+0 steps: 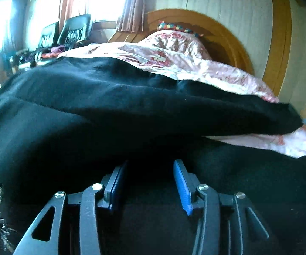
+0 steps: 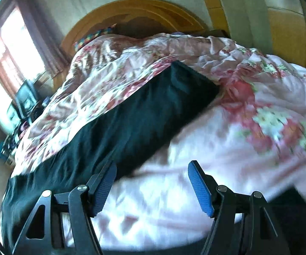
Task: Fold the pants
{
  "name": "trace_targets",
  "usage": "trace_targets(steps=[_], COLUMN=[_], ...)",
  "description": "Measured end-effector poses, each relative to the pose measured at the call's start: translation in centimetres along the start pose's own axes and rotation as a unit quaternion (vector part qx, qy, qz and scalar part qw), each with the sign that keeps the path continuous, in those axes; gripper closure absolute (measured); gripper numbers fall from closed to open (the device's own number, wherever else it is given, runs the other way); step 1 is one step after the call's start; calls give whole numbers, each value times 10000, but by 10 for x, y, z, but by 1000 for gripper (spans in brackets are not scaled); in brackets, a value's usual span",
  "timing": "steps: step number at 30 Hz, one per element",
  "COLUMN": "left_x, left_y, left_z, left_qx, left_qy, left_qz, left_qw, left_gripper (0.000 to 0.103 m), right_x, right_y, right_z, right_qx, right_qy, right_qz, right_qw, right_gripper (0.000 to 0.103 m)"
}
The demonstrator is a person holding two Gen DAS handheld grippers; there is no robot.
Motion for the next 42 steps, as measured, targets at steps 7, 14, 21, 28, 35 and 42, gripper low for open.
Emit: trace_targets(steps=[7, 14, 21, 28, 35, 42], left_x=[-2, -4, -4, -5, -6, -6], left_y=[-2, 0, 0, 0, -2, -2], left_z=[-1, -2, -2, -2, -1, 1], left_qx=[-24, -58, -56, -77, -43, -27], left_qy=[-22, -45, -45, -54, -17, 4], left_qz=[-111, -115, -113, -106, -130, -131], left_qw=[9999, 9999, 9999, 9999, 9999, 9999], left_gripper=[57, 57, 57, 57, 57, 57], right_x=[30, 43, 28, 14, -11, -47], right_y=[32, 37, -3, -39, -18, -15], right_z=[-18, -32, -20, -20, -35, 49], right_qx=[-261, -324, -372, -774, -1310, -903], right_qy=[435, 688, 554, 288, 312, -744], right_qz=[-91, -180, -507, -723, -155, -204], right_qw=[9987, 9969, 9965, 9940, 9908, 9929], right_gripper=[33, 81, 91, 92, 80, 57])
Point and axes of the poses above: each gripper's, at about its wrist camera, not at the fingertips, and y roughly the way its jaws point, z to its left, x to its top, the point moved 3 cm from there along y, roughly the way its jaws point, and after that the axes turned 12 degrees about x, right-handed, at the moved point
